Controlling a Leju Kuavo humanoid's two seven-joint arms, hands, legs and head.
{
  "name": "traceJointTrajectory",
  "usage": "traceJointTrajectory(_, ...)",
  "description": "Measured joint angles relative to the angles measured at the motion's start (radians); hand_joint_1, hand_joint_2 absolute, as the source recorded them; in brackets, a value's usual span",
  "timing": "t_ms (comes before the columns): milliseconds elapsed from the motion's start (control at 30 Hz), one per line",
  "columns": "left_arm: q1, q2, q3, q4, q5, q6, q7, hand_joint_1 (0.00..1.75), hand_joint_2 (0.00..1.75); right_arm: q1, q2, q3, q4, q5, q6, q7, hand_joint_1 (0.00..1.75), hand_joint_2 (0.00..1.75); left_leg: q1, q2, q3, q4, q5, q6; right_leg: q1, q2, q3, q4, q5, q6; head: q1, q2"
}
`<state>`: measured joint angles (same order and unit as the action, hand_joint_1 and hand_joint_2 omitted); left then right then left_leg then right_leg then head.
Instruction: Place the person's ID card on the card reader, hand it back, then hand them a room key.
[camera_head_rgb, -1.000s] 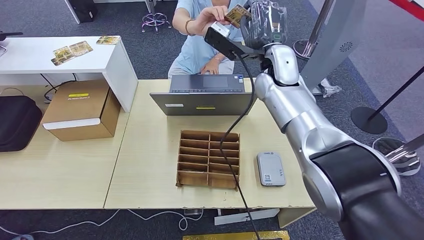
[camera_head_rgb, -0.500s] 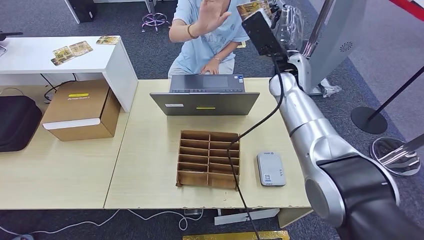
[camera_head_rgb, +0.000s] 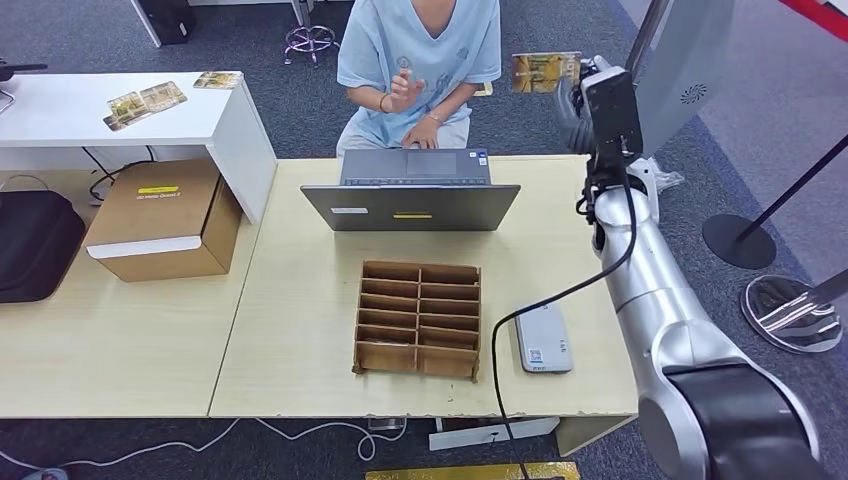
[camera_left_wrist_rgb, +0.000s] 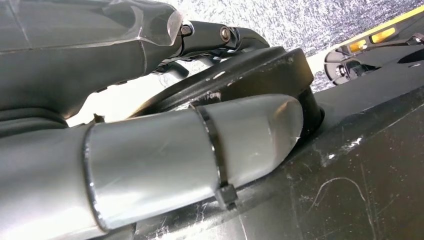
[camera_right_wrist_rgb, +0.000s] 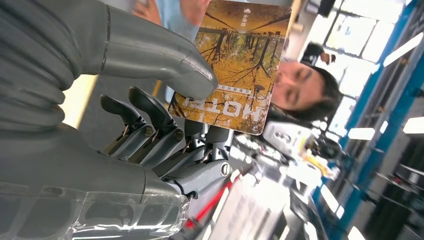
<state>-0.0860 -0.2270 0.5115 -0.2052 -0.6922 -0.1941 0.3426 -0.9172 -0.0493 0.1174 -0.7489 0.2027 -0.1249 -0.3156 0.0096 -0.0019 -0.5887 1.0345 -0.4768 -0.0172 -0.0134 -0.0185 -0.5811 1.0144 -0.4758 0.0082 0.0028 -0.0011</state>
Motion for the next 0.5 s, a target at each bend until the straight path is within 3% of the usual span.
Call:
traceJointTrajectory(300, 0.012, 0.003, 0.032, 0.0, 0.021, -0.015, -0.006, 0.0, 0.0, 0.272, -0.212, -0.053, -0.149, -0.191, 0.256, 0.073, 1.75, 1.75, -0.002, -0.004, -0.002, 0.0, -0.002, 0.003, -0.002, -0.004, 0.001, -0.001, -0.002, 0.003, 0.0, 0.0)
traceJointTrajectory(500, 0.013, 0.005, 0.043, 0.0, 0.022, -0.023, -0.003, 0.0, 0.0, 0.448, -0.298, -0.122, -0.231, -0.214, 0.334, 0.117, 1.75, 1.75, -0.002, -0.004, -0.002, 0.0, -0.003, 0.005, -0.002, -0.005, 0.0, -0.001, -0.002, 0.003, 0.0, 0.0)
